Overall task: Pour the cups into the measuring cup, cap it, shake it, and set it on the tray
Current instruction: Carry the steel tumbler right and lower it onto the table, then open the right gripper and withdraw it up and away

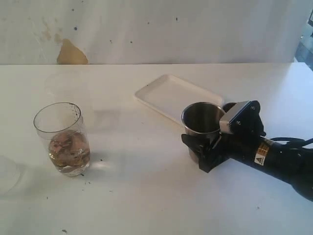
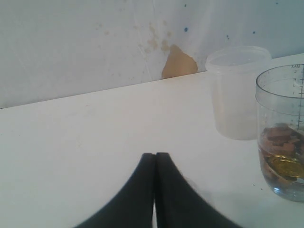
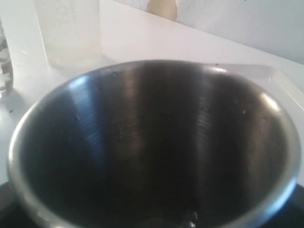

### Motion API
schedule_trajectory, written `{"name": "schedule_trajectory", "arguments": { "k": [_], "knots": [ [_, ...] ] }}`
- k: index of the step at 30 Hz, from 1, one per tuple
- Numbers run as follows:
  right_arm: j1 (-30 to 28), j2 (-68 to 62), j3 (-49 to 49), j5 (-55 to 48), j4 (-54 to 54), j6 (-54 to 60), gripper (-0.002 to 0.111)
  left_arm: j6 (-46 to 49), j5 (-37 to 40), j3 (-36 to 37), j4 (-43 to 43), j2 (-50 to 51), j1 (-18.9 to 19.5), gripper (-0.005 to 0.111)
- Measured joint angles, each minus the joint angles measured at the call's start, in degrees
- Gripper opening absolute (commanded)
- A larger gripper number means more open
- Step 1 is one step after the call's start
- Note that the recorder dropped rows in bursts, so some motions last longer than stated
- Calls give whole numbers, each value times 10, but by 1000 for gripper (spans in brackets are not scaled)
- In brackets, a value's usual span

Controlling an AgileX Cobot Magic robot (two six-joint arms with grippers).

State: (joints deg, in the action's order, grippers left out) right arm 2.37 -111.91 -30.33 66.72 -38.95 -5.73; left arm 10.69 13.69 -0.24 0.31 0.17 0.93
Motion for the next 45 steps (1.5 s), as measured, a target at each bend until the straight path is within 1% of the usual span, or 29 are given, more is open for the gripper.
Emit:
{"name": "schedule_trajectory", "arguments": {
  "k": [4, 8, 9, 11, 12, 14, 16, 17, 18, 19, 29, 36, 45],
  "knots": [
    [0, -25, -8, 13, 10, 11, 0, 0, 0, 0, 0, 0, 0, 1],
    [0, -39, -19, 26, 14, -2, 1, 0, 0, 0, 0, 0, 0, 1],
    [0, -41, -20, 26, 15, -4, 3, 0, 0, 0, 0, 0, 0, 1],
    [0, -43, -22, 28, 17, -9, 13, 0, 0, 0, 0, 0, 0, 1],
    [0, -43, -23, 28, 17, -13, 22, 0, 0, 0, 0, 0, 0, 1],
    [0, -43, -23, 28, 17, -21, 45, 0, 0, 0, 0, 0, 0, 1],
    [0, -43, -23, 28, 18, -29, 76, 0, 0, 0, 0, 0, 0, 1],
    [0, -43, -23, 28, 18, -31, 89, 0, 0, 0, 0, 0, 0, 1],
    [0, -43, -23, 28, 18, -35, 98, 0, 0, 0, 0, 0, 0, 1],
    [0, -43, -23, 27, 18, -42, 105, 0, 0, 0, 0, 0, 0, 1],
    [0, -37, -23, 24, 14, -49, 105, 0, 0, 0, 0, 0, 0, 1],
    [0, 2, -23, 24, 43, -49, 105, 0, 0, 0, 0, 0, 0, 1],
    [0, 44, -23, 10, 44, -49, 105, 0, 0, 0, 0, 0, 0, 1]
  ]
}}
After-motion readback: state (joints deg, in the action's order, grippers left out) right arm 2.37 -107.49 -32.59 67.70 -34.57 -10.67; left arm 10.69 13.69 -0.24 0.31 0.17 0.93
